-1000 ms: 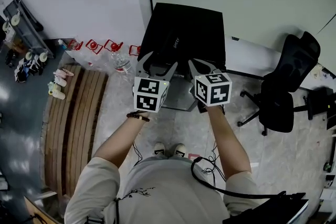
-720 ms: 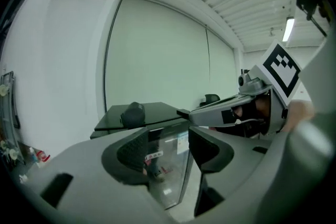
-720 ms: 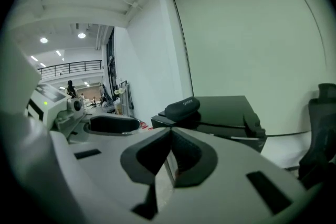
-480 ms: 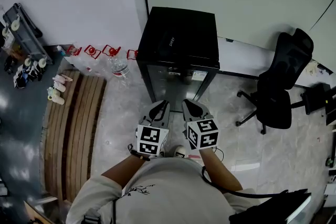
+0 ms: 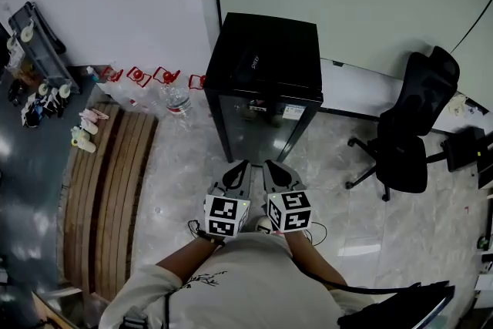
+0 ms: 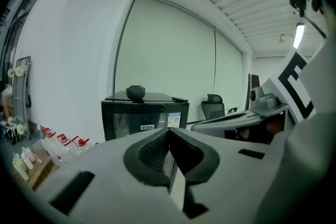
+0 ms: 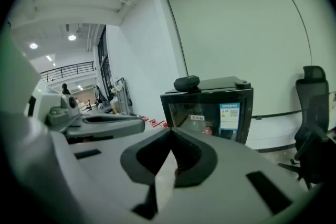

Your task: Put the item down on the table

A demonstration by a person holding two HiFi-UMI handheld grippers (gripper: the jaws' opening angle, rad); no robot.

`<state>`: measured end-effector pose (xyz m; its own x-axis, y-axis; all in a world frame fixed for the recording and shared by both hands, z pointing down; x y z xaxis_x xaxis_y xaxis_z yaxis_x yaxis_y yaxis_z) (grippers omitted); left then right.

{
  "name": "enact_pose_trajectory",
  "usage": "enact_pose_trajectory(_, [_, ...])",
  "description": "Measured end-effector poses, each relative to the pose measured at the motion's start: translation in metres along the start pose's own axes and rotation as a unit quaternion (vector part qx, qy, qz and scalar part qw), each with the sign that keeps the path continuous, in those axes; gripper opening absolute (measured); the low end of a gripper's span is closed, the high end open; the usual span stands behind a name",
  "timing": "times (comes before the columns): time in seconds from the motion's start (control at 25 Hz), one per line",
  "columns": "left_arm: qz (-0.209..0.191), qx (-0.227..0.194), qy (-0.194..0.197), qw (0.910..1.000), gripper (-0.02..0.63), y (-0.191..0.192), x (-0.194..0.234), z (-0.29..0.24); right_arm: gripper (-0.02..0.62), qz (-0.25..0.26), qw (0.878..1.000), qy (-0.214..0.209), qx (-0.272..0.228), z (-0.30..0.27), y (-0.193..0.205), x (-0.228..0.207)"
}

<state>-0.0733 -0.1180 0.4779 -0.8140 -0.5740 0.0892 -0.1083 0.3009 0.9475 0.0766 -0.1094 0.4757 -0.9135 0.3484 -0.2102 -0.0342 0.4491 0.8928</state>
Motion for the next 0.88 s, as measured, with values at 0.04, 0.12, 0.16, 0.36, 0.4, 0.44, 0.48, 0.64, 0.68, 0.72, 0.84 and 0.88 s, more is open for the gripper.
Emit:
enact_pose_trajectory(0.04, [-0.001, -0.001, -0.003, 1.0, 0.006, -0.0003, 0.0009, 0.0002, 0.005, -0.002, 1.0, -0.001, -0.001, 0.0001, 0.0, 0.0004])
enact_pose_trajectory(0.12, [-0.001, -0.003, -0.009, 1.0, 0.006, -0.001, 0.002, 0.0013, 0.005, -0.003, 1.0, -0.001, -0.003, 0.0005, -0.0002, -0.0002])
enact_pose_trajectory(0.16, [-0.001, -0.004, -0.011, 0.9999, 0.006, -0.001, 0.002, 0.0018, 0.006, -0.002, 1.0, 0.0, -0.003, 0.001, -0.0003, -0.0008])
enact_pose_trajectory(0.36, [0.0, -0.005, -0.013, 0.9999, 0.006, -0.0021, 0.0009, 0.0013, 0.006, -0.001, 1.0, -0.001, -0.006, 0.0033, -0.0018, -0.0026])
enact_pose_trajectory(0.4, [0.001, -0.006, -0.014, 0.9999, 0.006, -0.0027, 0.0007, 0.001, 0.005, 0.0, 1.0, -0.003, -0.005, 0.0039, -0.002, -0.0023])
enact_pose_trajectory(0.44, [0.002, -0.006, -0.015, 0.9999, 0.006, -0.0033, 0.0007, 0.0007, 0.005, 0.003, 1.0, -0.005, -0.003, 0.0043, -0.0021, -0.0017])
enact_pose_trajectory(0.48, [0.003, -0.006, -0.016, 0.9998, 0.006, -0.0038, 0.0009, 0.0002, 0.005, 0.006, 1.0, -0.006, -0.002, 0.0045, -0.0023, -0.0011])
enact_pose_trajectory(0.64, [0.007, -0.008, -0.023, 0.9997, 0.006, -0.0048, 0.0035, -0.0013, 0.005, 0.009, 1.0, -0.007, -0.006, 0.0045, -0.004, 0.0008])
enact_pose_trajectory(0.68, [0.007, -0.008, -0.024, 0.9997, 0.006, -0.005, 0.0039, -0.0012, 0.005, 0.01, 1.0, -0.008, -0.006, 0.0043, -0.0042, 0.0014])
enact_pose_trajectory(0.72, [0.007, -0.008, -0.024, 0.9996, 0.006, -0.0053, 0.0043, -0.0011, 0.005, 0.01, 1.0, -0.009, -0.006, 0.0042, -0.0043, 0.0018])
enact_pose_trajectory(0.84, [0.008, -0.011, -0.025, 0.9996, 0.006, -0.0058, 0.0047, -0.0015, 0.005, 0.009, 1.0, -0.01, -0.005, 0.0033, -0.0041, 0.002])
enact_pose_trajectory(0.88, [0.008, -0.011, -0.025, 0.9996, 0.006, -0.0056, 0.0047, -0.0017, 0.005, 0.009, 1.0, -0.01, -0.004, 0.003, -0.0037, 0.0018])
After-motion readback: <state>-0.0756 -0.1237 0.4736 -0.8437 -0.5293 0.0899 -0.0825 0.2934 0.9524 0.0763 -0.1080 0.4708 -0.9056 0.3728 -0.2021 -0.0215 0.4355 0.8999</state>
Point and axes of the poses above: the fingertips, and each gripper's own axes: z backward along the fingers, x to its left, y out of its underside, the point moved 10 cm from there along z, backward along the fingers, and after that the axes turned 1 degree about y, right-handed, at the moved point
